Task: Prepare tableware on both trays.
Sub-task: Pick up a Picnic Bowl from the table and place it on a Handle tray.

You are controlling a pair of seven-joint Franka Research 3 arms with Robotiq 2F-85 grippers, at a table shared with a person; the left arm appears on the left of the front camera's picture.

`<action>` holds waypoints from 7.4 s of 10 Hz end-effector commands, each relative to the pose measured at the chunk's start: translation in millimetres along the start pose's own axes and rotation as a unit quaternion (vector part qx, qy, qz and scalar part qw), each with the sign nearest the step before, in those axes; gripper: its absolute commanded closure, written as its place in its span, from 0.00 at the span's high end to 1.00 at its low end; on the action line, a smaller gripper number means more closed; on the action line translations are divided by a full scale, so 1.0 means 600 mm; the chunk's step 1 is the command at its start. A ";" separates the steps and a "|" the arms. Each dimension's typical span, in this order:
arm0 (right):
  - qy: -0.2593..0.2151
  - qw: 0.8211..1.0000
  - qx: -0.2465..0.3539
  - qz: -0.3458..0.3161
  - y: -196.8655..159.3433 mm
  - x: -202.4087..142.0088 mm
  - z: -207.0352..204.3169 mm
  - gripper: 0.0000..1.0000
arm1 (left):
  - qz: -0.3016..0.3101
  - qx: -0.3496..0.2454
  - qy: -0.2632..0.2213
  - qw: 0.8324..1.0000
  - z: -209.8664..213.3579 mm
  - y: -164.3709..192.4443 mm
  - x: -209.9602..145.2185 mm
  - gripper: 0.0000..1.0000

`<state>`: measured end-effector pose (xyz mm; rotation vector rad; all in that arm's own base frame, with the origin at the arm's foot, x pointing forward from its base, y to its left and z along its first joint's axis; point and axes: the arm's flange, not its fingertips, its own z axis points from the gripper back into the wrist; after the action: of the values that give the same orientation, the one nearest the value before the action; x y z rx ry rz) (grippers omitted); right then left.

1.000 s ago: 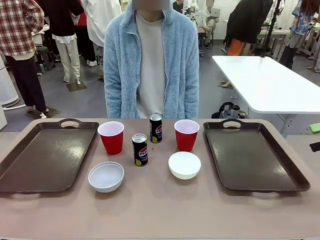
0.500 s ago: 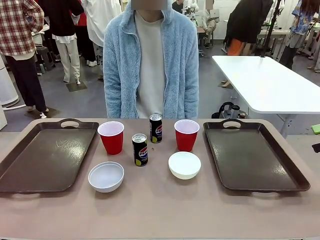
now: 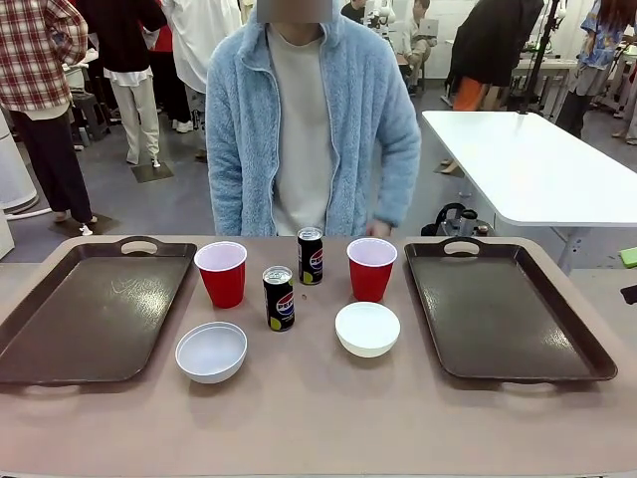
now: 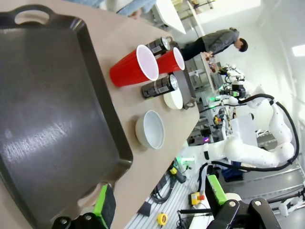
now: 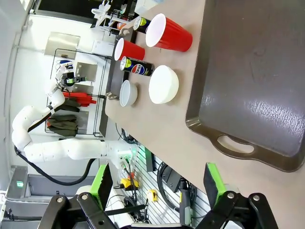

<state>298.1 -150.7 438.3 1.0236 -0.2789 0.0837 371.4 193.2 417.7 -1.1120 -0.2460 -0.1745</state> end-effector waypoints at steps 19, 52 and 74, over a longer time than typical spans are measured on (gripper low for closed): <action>-0.004 1.000 0.008 0.000 -0.001 0.002 0.000 1.00 | -0.177 0.421 0.131 0.880 -0.422 -0.318 -0.065 1.00; -0.004 1.000 0.008 0.000 -0.001 0.002 0.000 1.00 | -0.034 0.454 0.125 0.882 -0.558 -0.291 0.013 0.00; -0.004 1.000 0.008 0.000 -0.001 0.002 0.000 1.00 | -0.090 0.487 0.154 0.855 -0.166 -0.215 -0.084 0.00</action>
<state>297.8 -151.3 437.1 1.0206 -0.2721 0.0775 289.9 48.3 483.1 -0.0372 -0.1347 -0.3516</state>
